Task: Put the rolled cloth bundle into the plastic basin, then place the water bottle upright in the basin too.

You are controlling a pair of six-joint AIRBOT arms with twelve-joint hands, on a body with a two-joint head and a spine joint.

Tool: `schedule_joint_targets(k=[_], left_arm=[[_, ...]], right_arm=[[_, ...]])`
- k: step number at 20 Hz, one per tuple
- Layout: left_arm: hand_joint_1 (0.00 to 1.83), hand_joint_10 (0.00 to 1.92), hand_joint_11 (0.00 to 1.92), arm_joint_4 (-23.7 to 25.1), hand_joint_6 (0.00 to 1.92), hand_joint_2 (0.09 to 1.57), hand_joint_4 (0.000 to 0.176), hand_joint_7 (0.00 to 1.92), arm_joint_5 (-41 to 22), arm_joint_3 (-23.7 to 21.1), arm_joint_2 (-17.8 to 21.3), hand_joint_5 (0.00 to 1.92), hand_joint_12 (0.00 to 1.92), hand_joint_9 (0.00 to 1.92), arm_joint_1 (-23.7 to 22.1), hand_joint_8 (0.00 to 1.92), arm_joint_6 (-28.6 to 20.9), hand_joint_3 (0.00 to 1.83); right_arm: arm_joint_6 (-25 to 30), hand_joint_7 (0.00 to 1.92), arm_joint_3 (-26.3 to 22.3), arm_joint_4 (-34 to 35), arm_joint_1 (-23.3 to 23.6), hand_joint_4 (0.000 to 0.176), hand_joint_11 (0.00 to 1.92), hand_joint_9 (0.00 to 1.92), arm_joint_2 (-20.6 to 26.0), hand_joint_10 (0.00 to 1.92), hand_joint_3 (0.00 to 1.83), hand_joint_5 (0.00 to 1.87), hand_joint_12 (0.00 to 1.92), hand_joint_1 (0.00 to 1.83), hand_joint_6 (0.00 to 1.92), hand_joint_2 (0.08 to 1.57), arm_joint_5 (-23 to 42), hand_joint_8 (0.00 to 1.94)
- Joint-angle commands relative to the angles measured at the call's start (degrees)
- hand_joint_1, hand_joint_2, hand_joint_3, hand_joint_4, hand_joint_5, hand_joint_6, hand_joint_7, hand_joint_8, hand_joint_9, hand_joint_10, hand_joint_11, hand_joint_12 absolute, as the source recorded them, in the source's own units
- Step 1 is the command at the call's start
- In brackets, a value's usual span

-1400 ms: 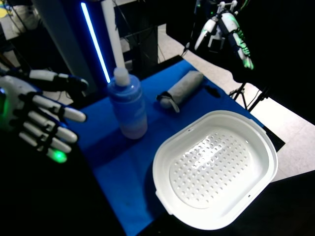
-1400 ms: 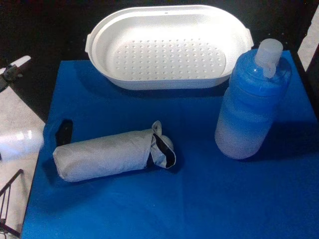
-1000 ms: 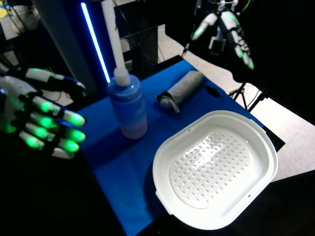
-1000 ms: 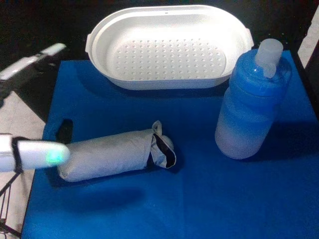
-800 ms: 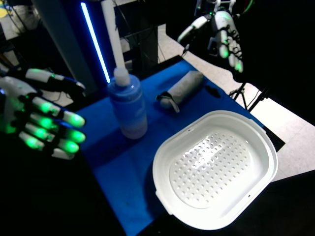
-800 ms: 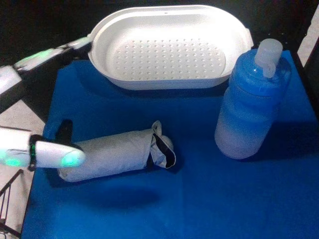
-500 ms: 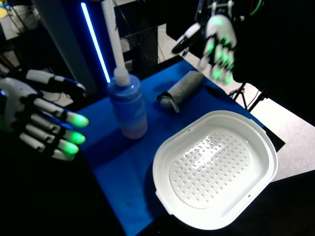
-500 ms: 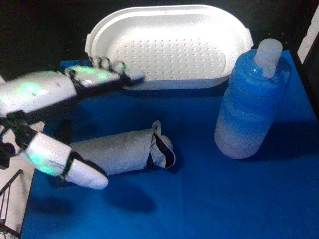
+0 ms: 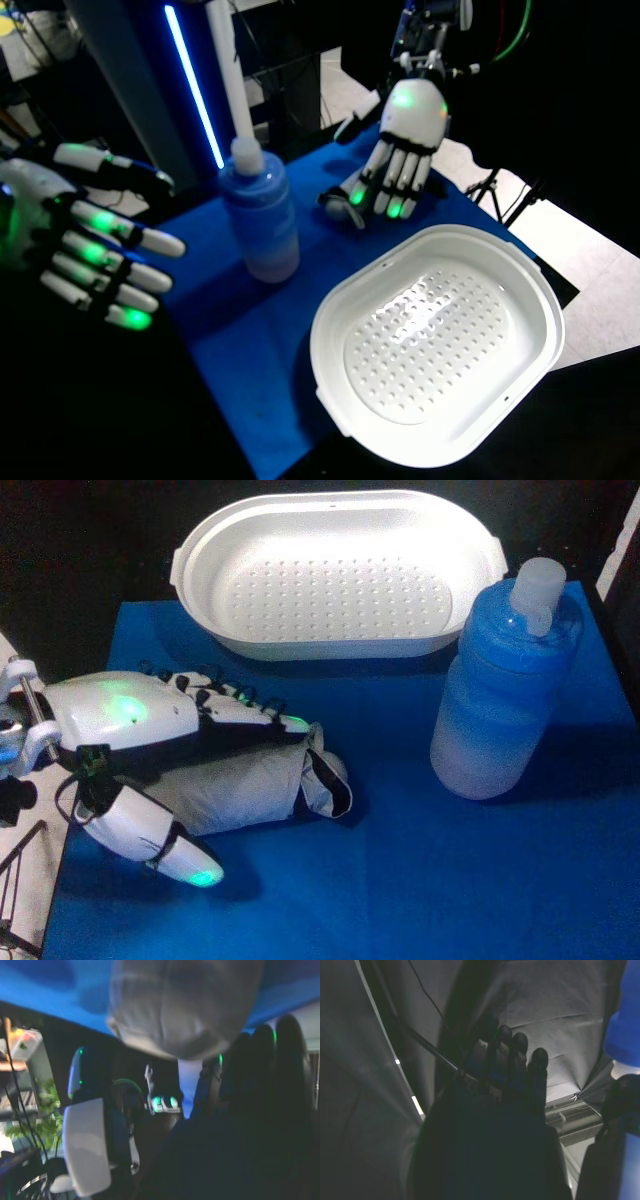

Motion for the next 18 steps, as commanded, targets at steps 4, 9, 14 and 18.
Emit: schedule_joint_targets(k=[4,9,14,18], left_arm=[[1.10,0.95,0.00,-2.2,0.01,1.12,0.029,0.75,-2.2,1.9,-2.1,0.63,1.53,0.32,-0.7,0.07,-0.2,0.00],[1.71,1.92,0.51,-8.1,1.92,1.17,0.000,0.29,-3.4,2.9,-2.6,0.28,1.92,0.51,-0.7,1.92,3.3,0.00],[1.53,1.92,1.56,-14.2,1.92,1.22,0.176,1.09,-8.4,3.2,-2.6,0.73,1.92,1.43,-0.8,1.92,5.6,0.00],[1.72,1.92,1.65,-15.4,1.92,1.17,0.176,1.16,-16.7,1.0,-0.5,0.83,1.92,1.47,-2.6,1.92,5.6,0.00]], right_arm=[[0.6,0.17,0.4,-0.2,0.3,0.093,0.01,0.16,-0.2,0.00,0.00,0.17,0.47,0.46,0.00,1.27,7.0,0.00],[0.7,0.17,0.4,-0.2,0.3,0.094,0.00,0.16,-0.2,0.00,0.00,0.17,0.48,0.46,0.00,1.26,7.0,0.00],[0.7,0.19,0.4,-0.2,0.3,0.116,0.06,0.18,-0.4,0.00,0.00,0.16,0.41,0.45,0.00,1.26,7.0,0.00],[0.7,0.17,0.4,-0.2,0.3,0.097,0.08,0.18,-0.5,0.00,0.01,0.15,0.40,0.41,0.00,1.28,7.0,0.00]])
